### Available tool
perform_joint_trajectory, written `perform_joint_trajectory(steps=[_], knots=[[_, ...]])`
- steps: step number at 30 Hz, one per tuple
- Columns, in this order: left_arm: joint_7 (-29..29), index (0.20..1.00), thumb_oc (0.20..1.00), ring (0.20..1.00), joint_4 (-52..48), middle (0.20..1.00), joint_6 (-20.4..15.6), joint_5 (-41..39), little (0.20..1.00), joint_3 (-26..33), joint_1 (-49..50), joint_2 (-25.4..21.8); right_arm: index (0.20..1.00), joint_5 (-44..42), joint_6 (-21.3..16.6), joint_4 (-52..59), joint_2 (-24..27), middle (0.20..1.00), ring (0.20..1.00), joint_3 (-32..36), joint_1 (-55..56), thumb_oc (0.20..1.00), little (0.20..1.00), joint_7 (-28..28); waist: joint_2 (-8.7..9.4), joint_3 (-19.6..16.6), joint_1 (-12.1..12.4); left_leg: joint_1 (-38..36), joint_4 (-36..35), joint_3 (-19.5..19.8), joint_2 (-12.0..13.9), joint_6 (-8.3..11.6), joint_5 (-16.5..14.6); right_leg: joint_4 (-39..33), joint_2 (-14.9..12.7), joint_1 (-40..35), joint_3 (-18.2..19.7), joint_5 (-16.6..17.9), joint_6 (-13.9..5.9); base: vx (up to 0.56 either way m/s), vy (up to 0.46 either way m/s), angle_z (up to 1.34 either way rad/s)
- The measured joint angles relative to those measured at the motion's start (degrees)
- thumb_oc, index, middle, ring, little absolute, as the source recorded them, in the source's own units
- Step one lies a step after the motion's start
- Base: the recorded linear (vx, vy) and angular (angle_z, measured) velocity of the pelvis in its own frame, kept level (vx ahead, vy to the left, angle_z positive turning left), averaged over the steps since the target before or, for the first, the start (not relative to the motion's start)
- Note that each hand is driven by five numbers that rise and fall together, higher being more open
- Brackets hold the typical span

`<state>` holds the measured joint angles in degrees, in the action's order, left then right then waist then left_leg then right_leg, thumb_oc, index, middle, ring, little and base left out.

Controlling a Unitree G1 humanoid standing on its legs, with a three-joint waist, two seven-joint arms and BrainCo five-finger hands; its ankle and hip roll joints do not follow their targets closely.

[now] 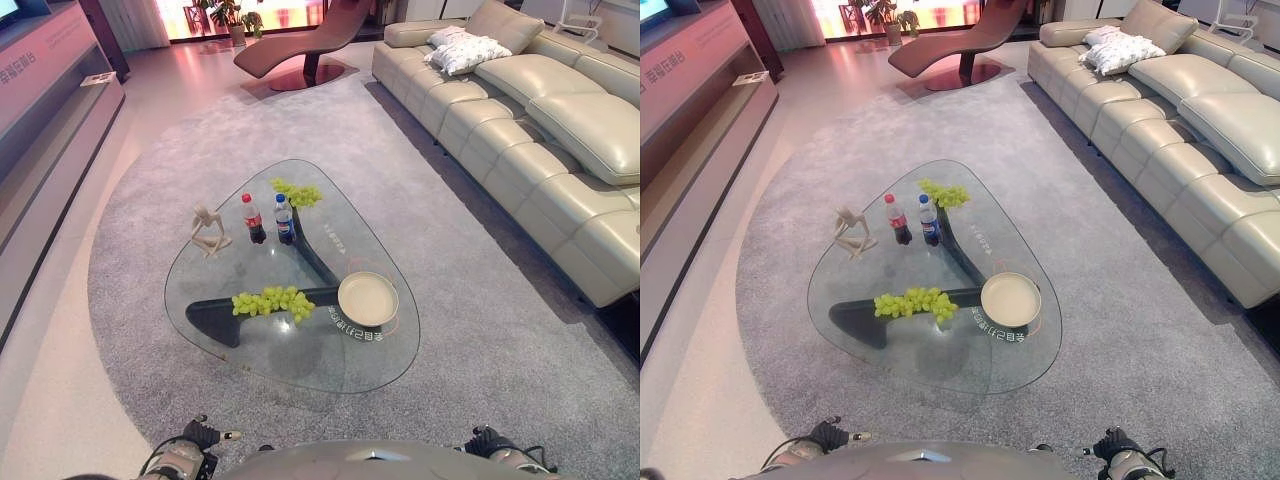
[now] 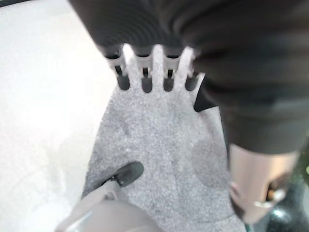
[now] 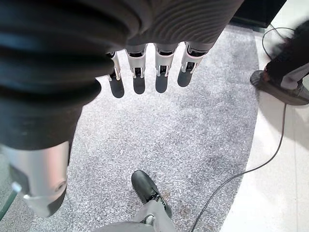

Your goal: Pick up fruits into the plate

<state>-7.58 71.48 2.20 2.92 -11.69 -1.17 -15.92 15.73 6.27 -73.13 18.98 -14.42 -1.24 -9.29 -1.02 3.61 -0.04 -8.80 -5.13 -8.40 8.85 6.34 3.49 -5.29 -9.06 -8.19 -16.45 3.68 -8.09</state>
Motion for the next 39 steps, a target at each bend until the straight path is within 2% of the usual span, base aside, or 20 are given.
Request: perform_joint_trajectory(steps=[6,11,18,21,24,27,33,36,39], knots=[[-1.14,1.000,1.000,1.000,0.00,1.000,-0.21,0.00,1.000,0.00,-0.02,0.00,1.000,0.00,0.00,0.00,0.00,1.000,1.000,-0.01,0.00,1.000,1.000,0.09,0.02,-0.02,-0.02,0.00,0.00,-0.01,0.00,0.00,0.00,0.00,0.00,0.01,0.02,0.00,0.00,0.00,0.000,0.00],[-2.59,1.000,1.000,1.000,-0.06,1.000,-1.85,-0.05,1.000,0.04,-0.06,-0.05,1.000,0.00,0.01,0.00,0.01,1.000,1.000,0.00,0.00,1.000,1.000,0.12,0.00,-0.14,-0.07,0.00,0.00,-0.08,0.00,0.00,0.00,0.00,0.00,0.07,0.09,0.00,0.00,0.00,0.000,0.00],[-8.74,1.000,1.000,1.000,-0.65,1.000,-7.47,-1.80,1.000,0.14,-1.31,-0.57,1.000,-0.02,0.04,0.00,0.03,1.000,1.000,-0.01,-0.32,1.000,1.000,1.13,-0.08,-0.16,-0.14,0.20,0.00,-0.58,0.01,0.00,0.00,0.00,-0.01,0.60,0.53,0.04,0.02,0.00,0.005,-0.03],[-13.62,1.000,1.000,1.000,-2.22,1.000,-10.19,-0.51,1.000,-0.06,-2.62,-1.17,1.000,-0.06,0.04,0.00,0.23,1.000,1.000,-0.02,-0.52,1.000,1.000,1.18,-0.44,0.08,-0.45,0.30,0.01,-0.84,0.00,0.01,0.01,0.00,-0.01,0.90,0.80,0.07,0.06,-0.02,0.019,-0.04],[-18.37,1.000,1.000,1.000,-7.96,1.000,-9.94,3.89,1.000,-3.43,-3.87,-3.75,1.000,-0.35,-0.01,0.03,1.06,1.000,1.000,-0.37,-0.95,1.000,1.000,1.19,-1.19,0.84,-0.48,0.60,0.01,-1.10,-0.02,0.05,0.03,0.00,-0.01,1.46,1.13,0.09,0.06,-0.07,0.035,-0.06],[-22.17,1.000,1.000,1.000,-10.71,1.000,-9.60,6.87,1.000,-4.28,-7.24,-7.06,1.000,-1.54,-0.22,0.21,2.81,1.000,1.000,-1.83,-1.91,1.000,1.000,1.08,-2.45,1.81,-0.77,1.61,0.01,-1.63,-0.06,0.14,0.19,0.00,0.00,2.81,1.68,0.44,0.48,-0.07,0.033,-0.09],[-23.14,1.000,1.000,1.000,-15.15,1.000,-8.69,8.51,1.000,-4.29,-12.61,-11.27,1.000,-3.03,-0.62,0.32,4.86,1.000,1.000,-2.24,-2.65,1.000,1.000,0.75,-3.51,4.34,-1.67,3.68,0.04,-2.38,-0.08,0.19,0.53,0.03,0.05,5.62,2.42,0.92,0.68,-0.14,0.021,-0.06],[-23.90,1.000,1.000,1.000,-15.33,1.000,-7.46,11.95,1.000,-4.99,-18.30,-14.47,1.000,-4.74,-1.00,0.17,5.77,1.000,1.000,-2.29,-5.40,1.000,1.000,0.26,-3.15,8.20,-2.15,5.99,0.09,-2.72,-0.06,0.11,1.26,0.04,0.15,8.10,3.00,1.96,1.10,-0.16,0.031,-0.08],[-24.31,1.000,1.000,1.000,-15.71,1.000,-7.02,15.63,1.000,-7.17,-22.29,-17.59,1.000,-5.54,-1.37,0.29,6.76,1.000,1.000,-2.37,-7.04,1.000,1.000,-0.30,-2.97,10.57,-3.22,7.33,0.10,-2.72,-0.08,0.13,1.62,0.04,0.14,9.51,3.04,2.27,1.25,-0.15,0.046,-0.01]])
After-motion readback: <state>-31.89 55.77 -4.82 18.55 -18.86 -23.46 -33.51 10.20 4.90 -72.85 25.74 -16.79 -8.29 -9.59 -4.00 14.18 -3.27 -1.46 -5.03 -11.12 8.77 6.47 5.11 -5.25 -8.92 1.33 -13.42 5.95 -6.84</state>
